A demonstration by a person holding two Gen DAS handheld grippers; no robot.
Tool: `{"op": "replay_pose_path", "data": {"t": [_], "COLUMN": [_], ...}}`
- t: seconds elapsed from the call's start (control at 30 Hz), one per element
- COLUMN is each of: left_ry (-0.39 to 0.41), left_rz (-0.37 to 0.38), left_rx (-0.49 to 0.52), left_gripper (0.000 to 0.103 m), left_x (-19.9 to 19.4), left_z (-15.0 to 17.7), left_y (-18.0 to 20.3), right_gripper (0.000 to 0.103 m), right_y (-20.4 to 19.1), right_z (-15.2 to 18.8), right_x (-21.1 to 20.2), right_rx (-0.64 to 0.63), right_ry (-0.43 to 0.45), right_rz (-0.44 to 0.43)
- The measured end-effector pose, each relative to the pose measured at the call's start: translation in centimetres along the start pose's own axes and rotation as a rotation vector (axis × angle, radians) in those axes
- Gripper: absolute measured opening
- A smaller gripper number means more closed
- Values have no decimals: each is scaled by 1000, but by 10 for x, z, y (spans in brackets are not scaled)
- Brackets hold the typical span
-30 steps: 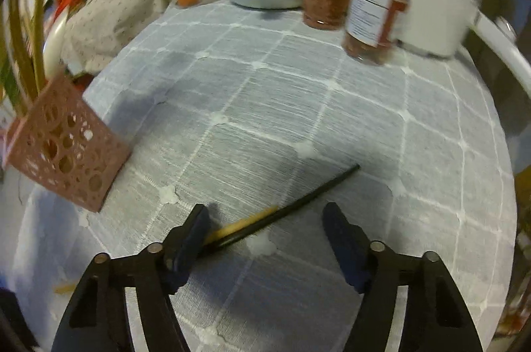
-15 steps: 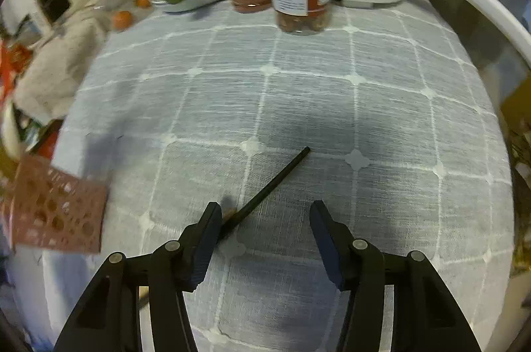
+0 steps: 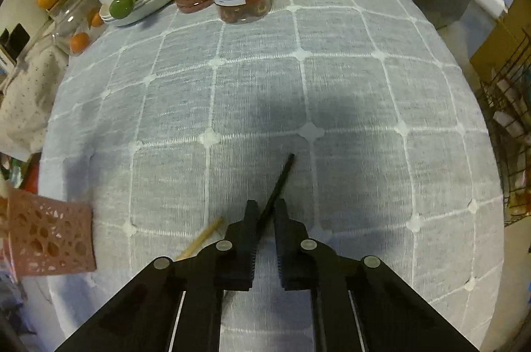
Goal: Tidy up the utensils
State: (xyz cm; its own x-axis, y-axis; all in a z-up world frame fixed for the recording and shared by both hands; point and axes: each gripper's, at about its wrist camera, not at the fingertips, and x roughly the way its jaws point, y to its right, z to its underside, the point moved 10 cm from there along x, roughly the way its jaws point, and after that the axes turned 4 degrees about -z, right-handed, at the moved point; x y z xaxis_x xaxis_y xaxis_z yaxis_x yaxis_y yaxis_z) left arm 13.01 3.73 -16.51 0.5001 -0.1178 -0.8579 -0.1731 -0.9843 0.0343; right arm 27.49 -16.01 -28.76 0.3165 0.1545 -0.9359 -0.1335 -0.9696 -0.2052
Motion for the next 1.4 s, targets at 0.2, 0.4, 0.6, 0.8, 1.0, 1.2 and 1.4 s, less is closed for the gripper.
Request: {"op": "replay_pose_path", "data": {"t": [0.2,0.4,0.6,0.8,1.0,1.2,1.4], "left_ry": [5,24,26,-63,-147,-182,-205], "left_rz": [7,-4,54,128,80,38,15], "left_rx": [38,112,179,252,309,300,287], "left_gripper": [102,102,93,54,26,14,14], "left_x": [-2,-6,-8,14,61,105,137], "left_z": [0,3,5,10,-2,-29,-45], "left_y": [9,24,57,106,135,146,150], "right_gripper": [6,6,6,6,6,6,6], "right_y": [19,38,38,36,50,64,75], "right_z": [17,28,38,37,42,44,47], "right_x": [-16,-52,-80,-111,-128,-144,-140], "right_rx": [18,18,8,-7,-2,-7,-21], "right_ry": [9,58,121,185,203,219,195], "right_rz": [-62,-103,-177,-245,-271,-300,-299]}}
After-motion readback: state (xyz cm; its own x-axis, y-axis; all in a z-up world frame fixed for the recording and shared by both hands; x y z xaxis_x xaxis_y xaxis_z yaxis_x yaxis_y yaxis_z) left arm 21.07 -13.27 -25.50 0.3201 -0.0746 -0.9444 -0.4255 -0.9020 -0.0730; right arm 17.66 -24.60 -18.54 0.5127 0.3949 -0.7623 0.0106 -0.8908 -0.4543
